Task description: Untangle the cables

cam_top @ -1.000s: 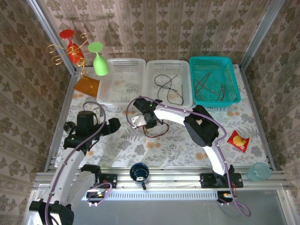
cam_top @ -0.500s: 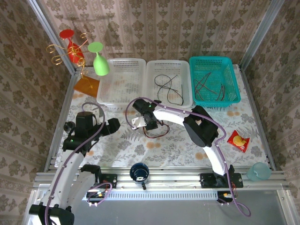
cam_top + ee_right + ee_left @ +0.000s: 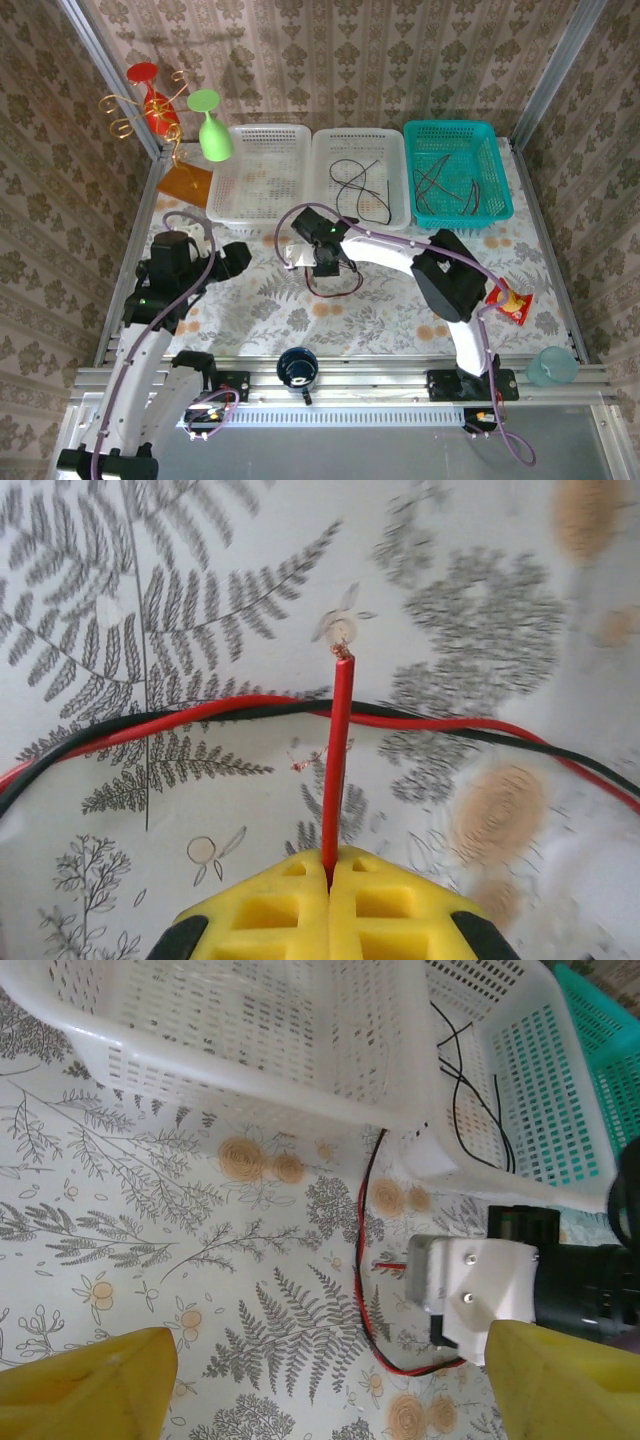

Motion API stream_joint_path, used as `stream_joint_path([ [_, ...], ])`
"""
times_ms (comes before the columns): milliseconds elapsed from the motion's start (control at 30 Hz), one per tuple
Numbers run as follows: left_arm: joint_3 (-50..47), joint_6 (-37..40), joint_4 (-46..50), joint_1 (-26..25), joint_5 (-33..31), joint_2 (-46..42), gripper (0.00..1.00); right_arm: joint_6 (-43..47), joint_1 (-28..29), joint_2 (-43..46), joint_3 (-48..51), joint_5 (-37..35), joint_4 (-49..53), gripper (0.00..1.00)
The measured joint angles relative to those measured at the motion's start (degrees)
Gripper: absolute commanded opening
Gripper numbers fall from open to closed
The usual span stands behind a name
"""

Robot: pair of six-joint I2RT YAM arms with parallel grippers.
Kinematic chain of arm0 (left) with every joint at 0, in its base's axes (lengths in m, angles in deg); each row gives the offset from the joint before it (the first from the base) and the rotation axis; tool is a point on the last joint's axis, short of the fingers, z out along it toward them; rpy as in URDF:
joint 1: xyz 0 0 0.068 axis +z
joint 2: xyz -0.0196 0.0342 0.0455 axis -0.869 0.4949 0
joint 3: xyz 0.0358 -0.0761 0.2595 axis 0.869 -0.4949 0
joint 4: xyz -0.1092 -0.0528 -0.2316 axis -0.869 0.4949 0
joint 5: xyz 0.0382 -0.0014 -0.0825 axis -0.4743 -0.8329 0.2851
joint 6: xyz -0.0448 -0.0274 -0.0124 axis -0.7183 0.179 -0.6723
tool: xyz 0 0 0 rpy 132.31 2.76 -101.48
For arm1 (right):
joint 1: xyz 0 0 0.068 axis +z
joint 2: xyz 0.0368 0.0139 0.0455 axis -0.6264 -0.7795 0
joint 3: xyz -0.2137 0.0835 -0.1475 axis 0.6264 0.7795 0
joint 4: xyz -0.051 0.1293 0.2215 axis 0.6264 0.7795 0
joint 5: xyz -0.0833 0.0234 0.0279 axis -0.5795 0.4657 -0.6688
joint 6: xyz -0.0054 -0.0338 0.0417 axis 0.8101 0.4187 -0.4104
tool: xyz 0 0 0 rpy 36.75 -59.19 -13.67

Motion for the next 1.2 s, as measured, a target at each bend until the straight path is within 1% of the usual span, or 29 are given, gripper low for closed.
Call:
stream_joint_path([
  [167, 1.4, -1.0, 0.0, -2.6, -1.4, 0.3, 0.8, -6.5, 0.2, 5.8, 3.2, -1.6, -3.6, 0.0],
  [267, 2.5, -2.1, -0.5, -4.8, -2.8, 0.8, 0.75, -10.8, 0.2, 9.2, 5.2, -1.8, -4.9, 0.0],
  [367, 2.6, -4.2, -3.1, -8.5, -5.0, 0.8, 0.73, -15.3, 0.2, 12.6, 7.0, -1.7, -6.5, 0.0],
  [533, 2.6, -7.4, -8.0, -15.1, -7.8, 2.7, 0.73, -22.2, 0.2, 17.9, 9.9, -1.7, -9.5, 0.0],
  [633, 2.6, -8.8, -12.0, -17.3, -7.2, 5.8, 0.72, -25.6, -0.2, 20.9, 12.4, -1.1, -11.8, 0.0],
  [867, 2.7, -10.1, -19.3, -19.4, -4.8, 11.9, 0.71, -32.4, -3.0, 27.9, 17.6, 1.9, -16.2, 0.0],
  [1000, 3.2, -10.1, -24.0, -20.7, -2.3, 14.7, 0.68, -35.3, -4.8, 32.8, 22.3, 5.7, -20.2, 0.0],
  [1133, 3.2, -10.0, -29.0, -22.2, 0.8, 16.5, 0.64, -40.8, -8.9, 37.0, 26.9, 14.4, -25.3, 0.0],
  [1200, 3.1, -10.0, -32.3, -22.6, 2.9, 17.2, 0.63, -43.1, -11.0, 38.5, 28.6, 17.6, -27.8, 0.0],
])
